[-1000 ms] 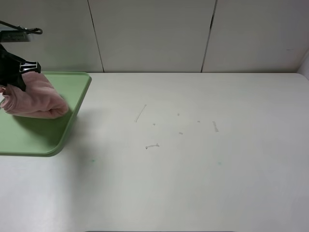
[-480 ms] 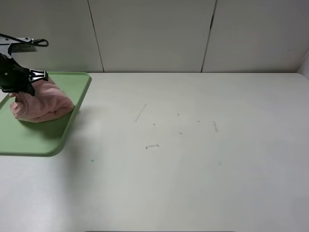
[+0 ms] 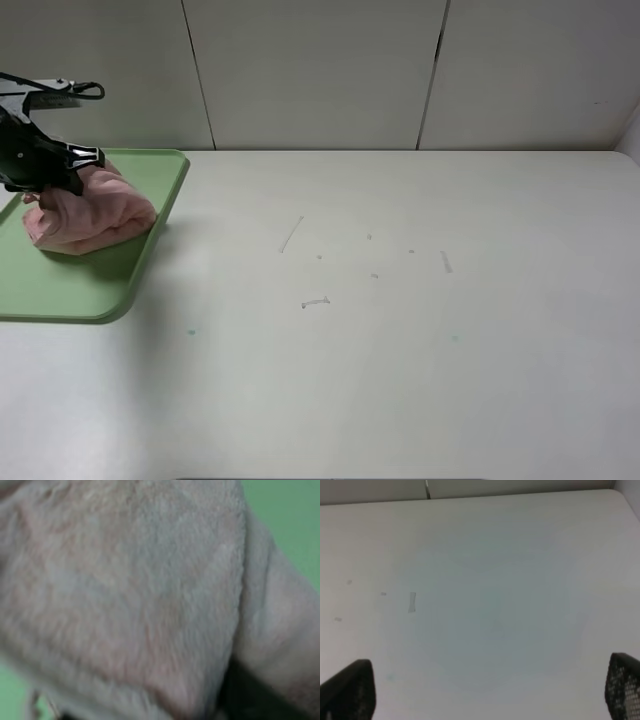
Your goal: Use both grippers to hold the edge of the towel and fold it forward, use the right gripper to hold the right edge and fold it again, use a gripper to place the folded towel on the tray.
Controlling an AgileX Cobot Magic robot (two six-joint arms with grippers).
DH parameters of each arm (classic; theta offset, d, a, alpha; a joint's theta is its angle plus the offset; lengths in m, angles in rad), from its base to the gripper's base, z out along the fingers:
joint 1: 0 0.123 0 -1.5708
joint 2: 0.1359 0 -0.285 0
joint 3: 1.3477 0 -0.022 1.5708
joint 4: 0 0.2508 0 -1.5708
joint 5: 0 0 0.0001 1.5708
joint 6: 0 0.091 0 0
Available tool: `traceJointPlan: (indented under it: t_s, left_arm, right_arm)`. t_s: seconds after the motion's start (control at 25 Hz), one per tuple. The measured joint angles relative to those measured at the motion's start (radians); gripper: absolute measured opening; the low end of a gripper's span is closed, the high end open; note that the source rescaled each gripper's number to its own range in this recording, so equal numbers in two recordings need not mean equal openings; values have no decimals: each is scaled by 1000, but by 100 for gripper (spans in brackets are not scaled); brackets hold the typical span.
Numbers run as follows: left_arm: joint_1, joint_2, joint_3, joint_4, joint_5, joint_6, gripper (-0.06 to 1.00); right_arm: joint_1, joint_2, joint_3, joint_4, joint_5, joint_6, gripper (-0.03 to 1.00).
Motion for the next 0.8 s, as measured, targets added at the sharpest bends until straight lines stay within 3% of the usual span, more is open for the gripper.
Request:
traceJointPlan:
  t_s: [0.08,0.2,0.48,0.8]
  left_arm:
    - [0,0,0,0,-1,0,82]
    - [0,0,0,0,-1,12,95]
    - [-8,-71,1,0,35,17,99]
    - [-8,-220,1,0,197,19,100]
  right_arm:
    - [0,0,0,0,0,0,100]
    - [0,0,0,0,0,0,100]
    - [0,0,0,0,0,0,100]
    - [0,0,0,0,0,0,100]
